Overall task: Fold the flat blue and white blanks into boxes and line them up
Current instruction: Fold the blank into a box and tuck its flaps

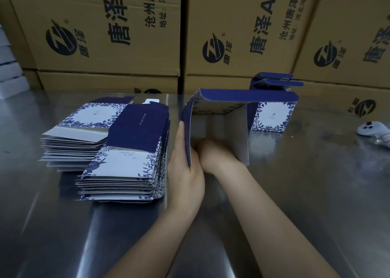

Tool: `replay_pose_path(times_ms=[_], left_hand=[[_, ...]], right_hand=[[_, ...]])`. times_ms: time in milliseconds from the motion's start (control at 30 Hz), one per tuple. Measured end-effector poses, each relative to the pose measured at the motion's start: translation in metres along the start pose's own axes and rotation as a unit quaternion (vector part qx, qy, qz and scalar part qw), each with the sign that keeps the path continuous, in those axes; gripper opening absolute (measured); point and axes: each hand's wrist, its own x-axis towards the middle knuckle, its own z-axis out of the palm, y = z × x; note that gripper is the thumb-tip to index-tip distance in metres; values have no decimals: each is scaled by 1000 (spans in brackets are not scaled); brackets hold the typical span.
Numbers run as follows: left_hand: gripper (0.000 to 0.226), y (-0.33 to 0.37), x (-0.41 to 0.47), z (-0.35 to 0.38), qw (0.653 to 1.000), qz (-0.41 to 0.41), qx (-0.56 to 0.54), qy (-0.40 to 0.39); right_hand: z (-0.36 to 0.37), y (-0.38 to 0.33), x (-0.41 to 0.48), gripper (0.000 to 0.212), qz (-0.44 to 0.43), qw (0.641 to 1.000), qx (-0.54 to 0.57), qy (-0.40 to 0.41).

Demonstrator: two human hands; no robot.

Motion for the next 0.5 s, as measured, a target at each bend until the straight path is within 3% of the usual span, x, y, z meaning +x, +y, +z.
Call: replay_pose_path(times_ms=[133, 233, 367, 500], left_hand=[[65, 0, 0, -1, 1000, -7, -15, 0], [65, 0, 0, -1, 1000, -4, -13, 1], [67, 0, 0, -1, 1000, -3, -4, -10], [69, 4, -1, -2, 1000, -4, -2, -14]], right_hand=[[-1, -3, -2, 23, -14, 997, 31, 69], [-3, -5, 1, 15, -26, 998, 45, 23], [-3, -4, 10, 28, -17, 998, -10, -58], [2, 0, 9, 21, -23, 998, 54, 8]])
